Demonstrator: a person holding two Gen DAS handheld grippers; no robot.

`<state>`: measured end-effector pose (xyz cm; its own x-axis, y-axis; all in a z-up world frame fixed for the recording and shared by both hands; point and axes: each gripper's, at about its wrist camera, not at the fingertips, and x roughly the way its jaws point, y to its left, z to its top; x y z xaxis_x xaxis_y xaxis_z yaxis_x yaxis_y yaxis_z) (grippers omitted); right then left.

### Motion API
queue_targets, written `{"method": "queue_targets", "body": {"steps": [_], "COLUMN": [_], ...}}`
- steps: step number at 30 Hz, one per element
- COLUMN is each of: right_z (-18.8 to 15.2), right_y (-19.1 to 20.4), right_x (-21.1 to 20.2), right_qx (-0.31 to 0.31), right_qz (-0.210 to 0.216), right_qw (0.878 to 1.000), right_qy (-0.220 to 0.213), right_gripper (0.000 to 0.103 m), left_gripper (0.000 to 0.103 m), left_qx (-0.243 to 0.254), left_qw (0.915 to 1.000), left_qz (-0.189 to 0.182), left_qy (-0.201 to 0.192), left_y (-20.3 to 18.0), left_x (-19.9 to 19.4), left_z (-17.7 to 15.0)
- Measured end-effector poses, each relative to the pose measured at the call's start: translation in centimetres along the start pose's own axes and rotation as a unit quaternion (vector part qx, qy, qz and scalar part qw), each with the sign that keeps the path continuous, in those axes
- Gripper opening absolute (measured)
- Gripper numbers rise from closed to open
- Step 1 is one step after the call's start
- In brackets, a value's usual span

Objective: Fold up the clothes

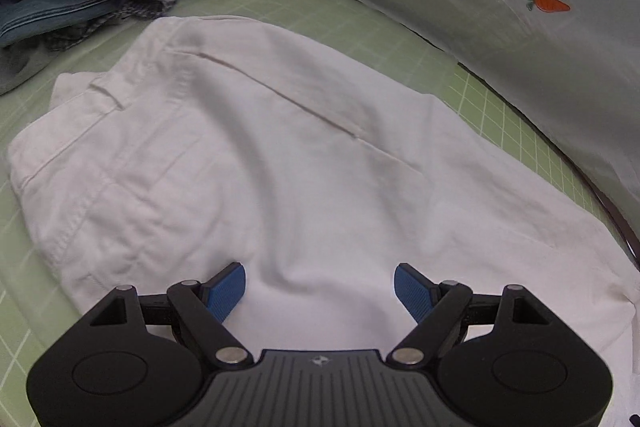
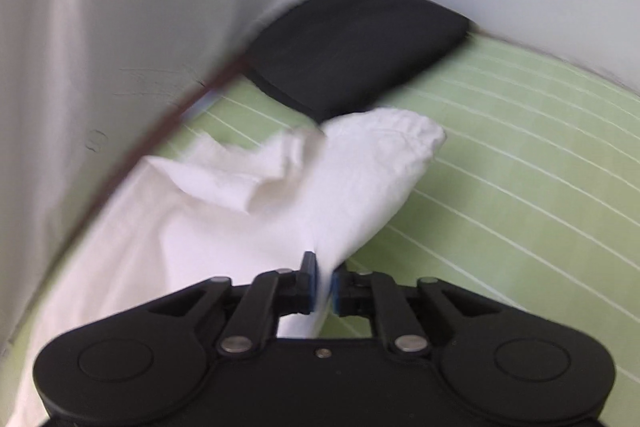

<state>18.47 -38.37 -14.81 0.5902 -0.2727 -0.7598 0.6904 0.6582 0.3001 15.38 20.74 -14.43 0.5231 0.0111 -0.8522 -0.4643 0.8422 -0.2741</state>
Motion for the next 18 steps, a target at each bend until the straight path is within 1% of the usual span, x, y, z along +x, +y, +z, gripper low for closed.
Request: {"method": "queue_targets", "body": {"steps": [1, 2, 3, 4, 7, 9, 11, 13, 14, 15, 16, 17, 18], "right_z": [-0.4, -1.0, -1.7, -2.4, -4.7, -6.4, -8.4, -10.7, -11.9, -13.1, -14.3, -15.4, -16.4], "right_y": [-0.3, -0.4, -0.3, 0.0, 1.7, 3.7, 6.8, 9.2, 10.4, 11.5, 12.4, 13.2, 14.0], "right_x": [-0.5, -1.1, -1.7, -2.4, -3.7, -4.7, -5.8, -7.0, -7.7, -8.3, -8.7, -9.1, -9.4], "right_qx": [0.003, 0.005, 0.004, 0.006, 0.004, -0.019, -0.078, -0.134, -0.162, -0.186, -0.206, -0.224, -0.241], "right_qz": [-0.008, -0.010, -0.007, 0.000, 0.037, 0.056, 0.070, 0.090, 0.100, 0.111, 0.121, 0.130, 0.136], "right_qw": [1.000, 1.000, 1.000, 1.000, 0.999, 0.997, 0.993, 0.985, 0.980, 0.974, 0.968, 0.962, 0.957], "right_qy": [0.003, 0.006, 0.009, 0.013, 0.037, 0.052, 0.059, 0.063, 0.065, 0.069, 0.076, 0.083, 0.089], "right_gripper": [0.015, 0.024, 0.039, 0.044, 0.046, 0.051, 0.051, 0.050, 0.047, 0.041, 0.038, 0.030, 0.027], "left_gripper": [0.082, 0.082, 0.082, 0.082, 0.082, 0.082, 0.082, 0.082, 0.082, 0.082, 0.082, 0.082, 0.082], "left_qx": [-0.005, -0.010, -0.012, -0.013, 0.004, 0.015, 0.021, 0.027, 0.031, 0.035, 0.034, 0.029, 0.025], "left_qw": [1.0000, 0.9999, 0.9998, 0.9998, 0.9999, 0.9998, 0.9996, 0.9995, 0.9995, 0.9994, 0.9994, 0.9994, 0.9994], "left_qz": [-0.006, -0.012, -0.014, -0.015, -0.012, -0.010, -0.018, -0.014, -0.008, -0.002, -0.010, -0.017, -0.024], "left_qy": [-0.002, -0.004, -0.005, -0.005, -0.007, -0.008, -0.006, -0.004, -0.003, -0.003, 0.001, 0.002, 0.004], "left_y": [0.6, 1.3, 1.7, 2.1, 2.7, 3.1, 3.9, 4.8, 5.3, 5.8, 6.5, 7.2, 7.9], "left_x": [-0.4, -0.8, -1.0, -1.2, -1.6, -1.8, -1.9, -1.9, -1.9, -1.9, -1.9, -1.9, -1.9], "left_z": [-0.2, -0.3, -0.4, -0.5, -0.7, -0.8, -0.7, -0.5, -0.3, -0.2, -0.1, 0.1, 0.3]}}
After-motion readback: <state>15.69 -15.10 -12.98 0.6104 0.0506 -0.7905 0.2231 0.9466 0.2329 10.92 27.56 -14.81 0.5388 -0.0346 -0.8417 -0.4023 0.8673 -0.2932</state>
